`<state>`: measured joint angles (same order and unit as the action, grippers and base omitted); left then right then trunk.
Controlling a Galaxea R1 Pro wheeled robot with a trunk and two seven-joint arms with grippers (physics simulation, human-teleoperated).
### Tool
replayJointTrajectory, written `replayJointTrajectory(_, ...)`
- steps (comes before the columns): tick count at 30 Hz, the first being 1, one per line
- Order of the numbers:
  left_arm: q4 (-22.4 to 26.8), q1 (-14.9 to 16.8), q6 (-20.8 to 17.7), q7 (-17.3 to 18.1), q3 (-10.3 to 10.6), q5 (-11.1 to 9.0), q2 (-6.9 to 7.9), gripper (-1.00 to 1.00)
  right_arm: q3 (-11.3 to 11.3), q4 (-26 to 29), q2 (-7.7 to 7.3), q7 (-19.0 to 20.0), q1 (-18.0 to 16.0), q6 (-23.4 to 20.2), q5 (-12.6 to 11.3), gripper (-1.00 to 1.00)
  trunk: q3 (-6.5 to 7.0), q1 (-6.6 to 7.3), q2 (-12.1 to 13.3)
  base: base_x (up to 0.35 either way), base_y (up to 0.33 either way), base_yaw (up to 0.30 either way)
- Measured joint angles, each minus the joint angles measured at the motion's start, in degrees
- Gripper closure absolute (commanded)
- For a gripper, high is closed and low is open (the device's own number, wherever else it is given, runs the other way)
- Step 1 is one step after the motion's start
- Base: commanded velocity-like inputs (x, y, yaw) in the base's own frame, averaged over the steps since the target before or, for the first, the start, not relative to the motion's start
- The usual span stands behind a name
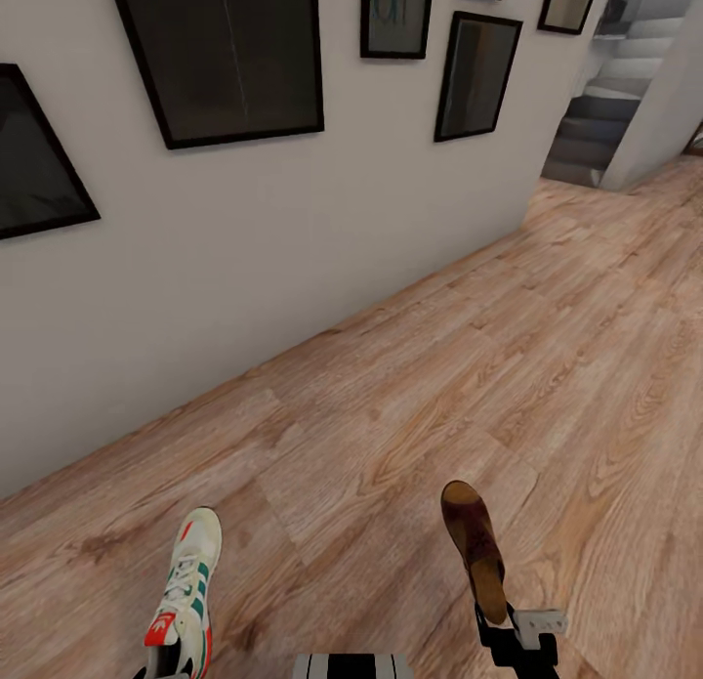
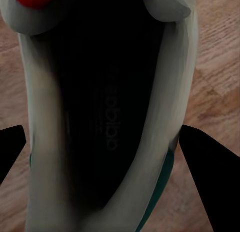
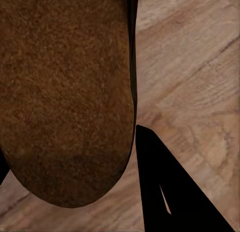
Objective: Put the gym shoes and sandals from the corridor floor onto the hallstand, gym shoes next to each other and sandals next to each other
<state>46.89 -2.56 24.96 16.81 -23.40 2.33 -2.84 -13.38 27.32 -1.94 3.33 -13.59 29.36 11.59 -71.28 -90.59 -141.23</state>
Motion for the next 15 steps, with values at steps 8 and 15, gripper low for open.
replayJointTrajectory(8, -0.02, 0.01, 0.01, -0.08, -0.02, -0.06, 0.00, 1.00, -0.12, -0.76, 0.39, -0.16, 0.01, 0.09, -0.09, 1.00, 1.68, 1.76, 3.21, 0.000, 0.000, -0.088)
replayJointTrajectory(15, -0.03, 0.02, 0.01, -0.04, -0.02, -0.04, -0.02, 1.00, -0.13, -1.39, 0.32, -0.16, 0.01, 0.09, -0.14, 1.00, 2.19, 1.76, 3.22, 0.000, 0.000, -0.175)
